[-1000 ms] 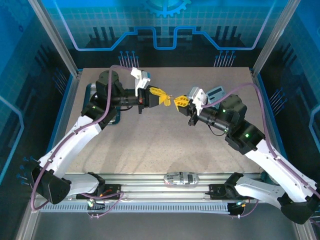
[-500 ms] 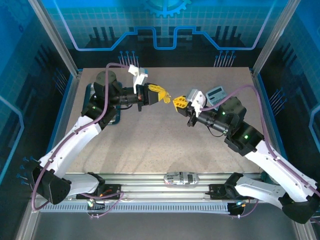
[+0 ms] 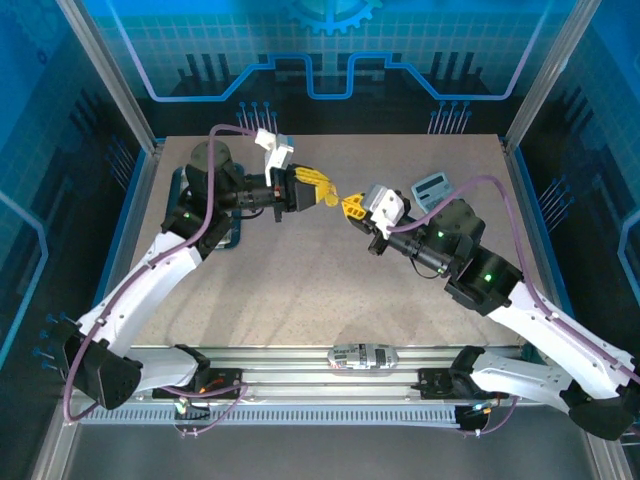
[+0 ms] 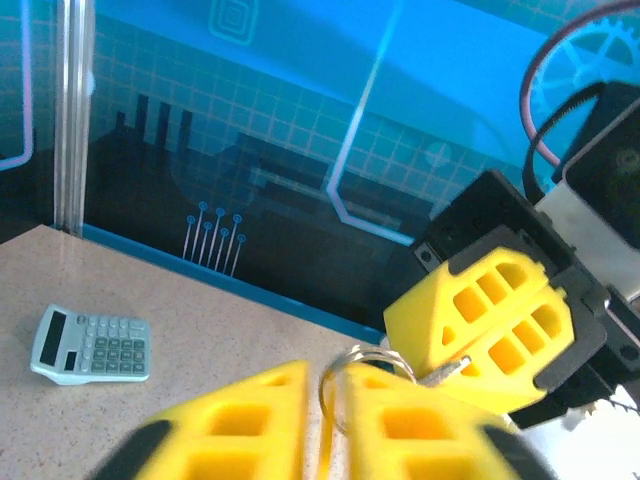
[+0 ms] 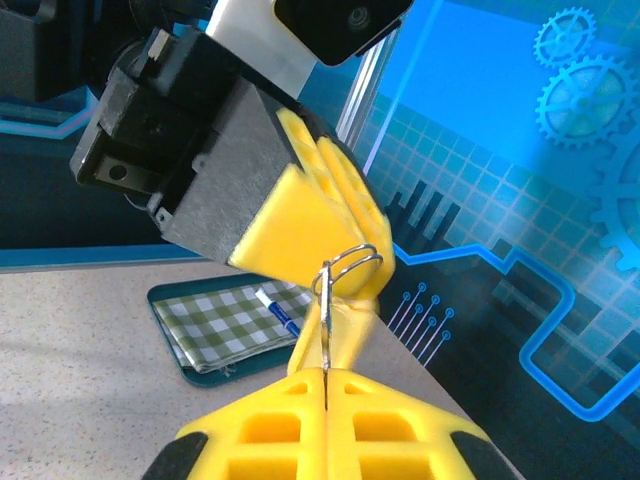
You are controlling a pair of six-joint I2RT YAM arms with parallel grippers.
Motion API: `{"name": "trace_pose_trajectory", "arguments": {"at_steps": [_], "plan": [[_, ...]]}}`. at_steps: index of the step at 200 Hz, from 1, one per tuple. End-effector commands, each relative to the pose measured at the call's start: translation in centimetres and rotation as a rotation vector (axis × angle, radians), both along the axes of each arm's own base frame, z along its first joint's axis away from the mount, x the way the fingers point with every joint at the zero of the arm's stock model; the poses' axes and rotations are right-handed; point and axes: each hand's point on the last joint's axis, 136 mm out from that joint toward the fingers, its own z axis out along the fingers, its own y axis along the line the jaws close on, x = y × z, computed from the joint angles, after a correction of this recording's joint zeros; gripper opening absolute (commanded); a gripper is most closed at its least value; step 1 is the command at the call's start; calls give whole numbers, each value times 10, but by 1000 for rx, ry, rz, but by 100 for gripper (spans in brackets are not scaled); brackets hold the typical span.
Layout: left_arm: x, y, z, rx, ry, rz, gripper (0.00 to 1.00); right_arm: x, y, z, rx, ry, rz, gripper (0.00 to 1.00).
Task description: Remove the keys from the keyring
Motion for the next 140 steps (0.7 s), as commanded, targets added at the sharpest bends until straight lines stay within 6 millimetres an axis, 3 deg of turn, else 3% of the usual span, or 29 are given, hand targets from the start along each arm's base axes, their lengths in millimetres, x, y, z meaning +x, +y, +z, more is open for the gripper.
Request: {"name": "trace_pose_trajectory", "arguments": {"at_steps": [1, 24, 69, 98, 140], "plan": [[1, 13, 7, -8, -51, 79, 33, 1, -4, 12, 23, 9, -6, 0], [7, 23, 3, -4, -57, 136, 41, 2, -5, 12, 19, 19, -12, 0], [4, 36, 4, 7, -92, 175, 46, 4, -6, 11, 20, 35, -9, 0], [-3, 33, 5, 15, -111, 131, 57, 5, -5, 11, 20, 42, -5, 0], [-18, 21, 9, 51, -131, -27, 59, 4, -3, 12, 27, 49, 6, 0]]}}
